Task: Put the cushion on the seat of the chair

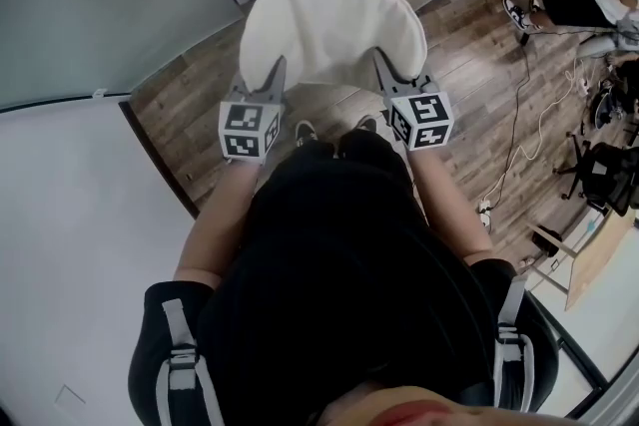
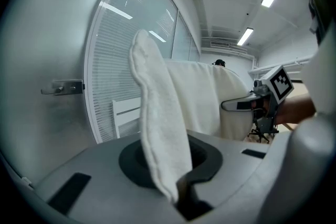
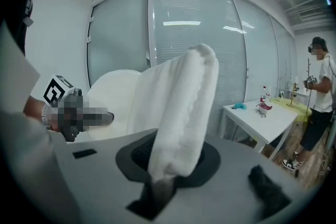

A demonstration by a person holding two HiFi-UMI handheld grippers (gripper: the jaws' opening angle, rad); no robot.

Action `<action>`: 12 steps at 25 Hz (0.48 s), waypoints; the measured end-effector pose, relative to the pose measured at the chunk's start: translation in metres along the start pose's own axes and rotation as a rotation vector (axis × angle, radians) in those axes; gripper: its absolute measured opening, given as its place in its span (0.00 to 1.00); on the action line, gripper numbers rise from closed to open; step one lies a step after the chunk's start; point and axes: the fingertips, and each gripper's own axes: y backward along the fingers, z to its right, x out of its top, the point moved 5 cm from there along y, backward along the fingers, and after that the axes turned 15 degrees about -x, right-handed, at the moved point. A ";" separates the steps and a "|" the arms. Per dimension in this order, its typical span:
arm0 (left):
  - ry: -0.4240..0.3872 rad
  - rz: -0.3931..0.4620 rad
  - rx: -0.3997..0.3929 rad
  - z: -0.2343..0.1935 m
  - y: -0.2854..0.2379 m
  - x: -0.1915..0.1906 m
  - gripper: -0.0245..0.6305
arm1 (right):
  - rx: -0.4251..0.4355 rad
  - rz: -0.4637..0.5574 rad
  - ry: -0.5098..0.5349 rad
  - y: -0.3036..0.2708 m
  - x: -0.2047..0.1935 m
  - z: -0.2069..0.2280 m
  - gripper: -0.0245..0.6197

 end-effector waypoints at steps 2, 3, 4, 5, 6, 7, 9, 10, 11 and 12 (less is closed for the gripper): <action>-0.003 0.002 -0.005 -0.001 -0.008 0.004 0.12 | -0.005 0.004 0.000 -0.005 0.002 0.007 0.14; -0.004 0.003 -0.007 -0.002 -0.013 0.006 0.12 | -0.006 0.007 -0.001 -0.008 0.002 0.012 0.14; -0.005 0.003 -0.007 -0.002 -0.018 0.008 0.12 | -0.006 0.009 -0.003 -0.011 0.003 0.017 0.14; -0.007 0.002 -0.006 -0.003 -0.024 0.011 0.12 | -0.006 0.011 -0.007 -0.015 0.003 0.023 0.14; -0.009 0.001 -0.004 -0.003 -0.030 0.014 0.12 | -0.005 0.012 -0.009 -0.019 0.004 0.029 0.14; -0.010 0.000 0.000 -0.004 -0.037 0.017 0.12 | -0.003 0.015 -0.011 -0.023 0.004 0.034 0.14; -0.010 0.000 0.010 -0.006 -0.050 0.023 0.12 | 0.006 0.019 -0.010 -0.033 0.007 0.046 0.14; -0.007 0.000 0.016 -0.006 -0.057 0.027 0.12 | 0.013 0.021 -0.009 -0.038 0.009 0.053 0.14; -0.004 0.000 0.022 -0.006 -0.065 0.030 0.12 | 0.020 0.021 -0.007 -0.043 0.011 0.060 0.14; -0.002 -0.001 0.027 -0.005 -0.072 0.034 0.12 | 0.027 0.022 -0.005 -0.048 0.013 0.068 0.14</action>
